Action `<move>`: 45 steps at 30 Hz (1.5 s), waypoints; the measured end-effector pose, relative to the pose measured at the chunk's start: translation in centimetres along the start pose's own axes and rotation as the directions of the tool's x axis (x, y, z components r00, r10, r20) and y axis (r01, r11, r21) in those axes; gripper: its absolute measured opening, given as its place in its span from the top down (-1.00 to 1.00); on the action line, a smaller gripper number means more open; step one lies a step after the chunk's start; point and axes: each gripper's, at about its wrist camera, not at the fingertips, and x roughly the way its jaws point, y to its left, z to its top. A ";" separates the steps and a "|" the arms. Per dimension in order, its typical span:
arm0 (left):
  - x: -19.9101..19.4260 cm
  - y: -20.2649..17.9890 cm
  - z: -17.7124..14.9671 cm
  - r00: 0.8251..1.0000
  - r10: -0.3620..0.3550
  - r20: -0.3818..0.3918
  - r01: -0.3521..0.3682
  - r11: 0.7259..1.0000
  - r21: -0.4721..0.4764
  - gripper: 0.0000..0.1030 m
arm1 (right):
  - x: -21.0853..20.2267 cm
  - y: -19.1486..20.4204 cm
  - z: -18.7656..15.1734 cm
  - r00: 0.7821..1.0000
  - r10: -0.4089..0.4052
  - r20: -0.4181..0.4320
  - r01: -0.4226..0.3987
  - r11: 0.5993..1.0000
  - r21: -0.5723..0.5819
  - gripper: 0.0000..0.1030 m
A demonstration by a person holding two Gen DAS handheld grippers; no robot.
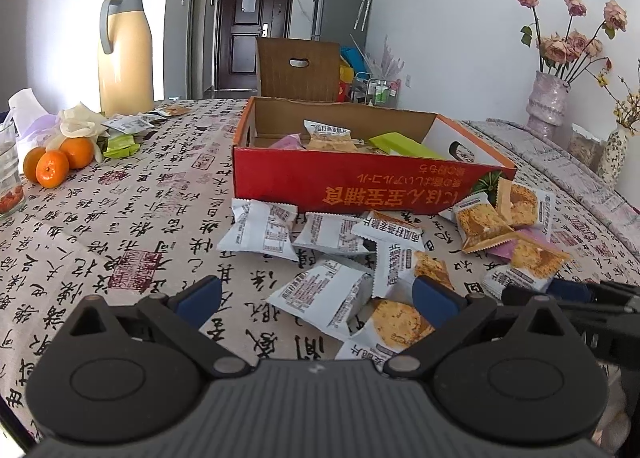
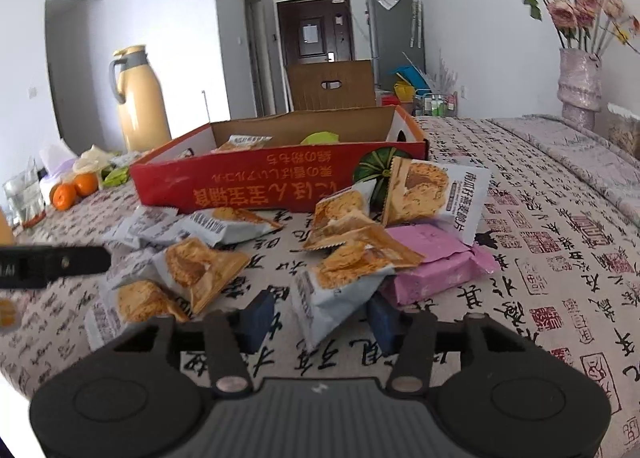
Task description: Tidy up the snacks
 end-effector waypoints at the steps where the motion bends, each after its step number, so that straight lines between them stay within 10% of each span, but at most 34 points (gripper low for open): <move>1: 0.0 -0.1 0.0 1.000 -0.002 -0.002 0.002 1.000 0.002 -1.00 | 0.1 -0.4 0.2 1.000 0.001 0.003 -0.001 1.000 0.030 0.04; 7: 0.3 -1.0 -0.4 0.999 -0.028 -0.022 0.029 0.999 0.028 -1.00 | 0.8 -0.9 0.4 1.000 0.021 0.009 -0.021 0.997 0.069 0.48; 19: 0.5 -3.6 -1.2 0.997 -0.064 -0.034 0.068 0.991 0.115 -0.97 | -1.6 -1.2 -0.1 0.993 0.074 0.087 -0.081 0.994 0.070 0.67; 31: 1.8 -5.5 -2.1 0.993 -0.066 -0.094 0.081 0.983 0.166 0.07 | -2.4 -1.8 -0.6 0.990 0.100 0.096 -0.107 0.991 0.078 0.69; 45: 0.5 -5.4 -1.8 0.994 -0.092 -0.056 0.100 0.983 0.151 0.19 | -2.1 -2.8 -1.1 0.993 0.094 0.064 -0.102 0.987 0.124 0.55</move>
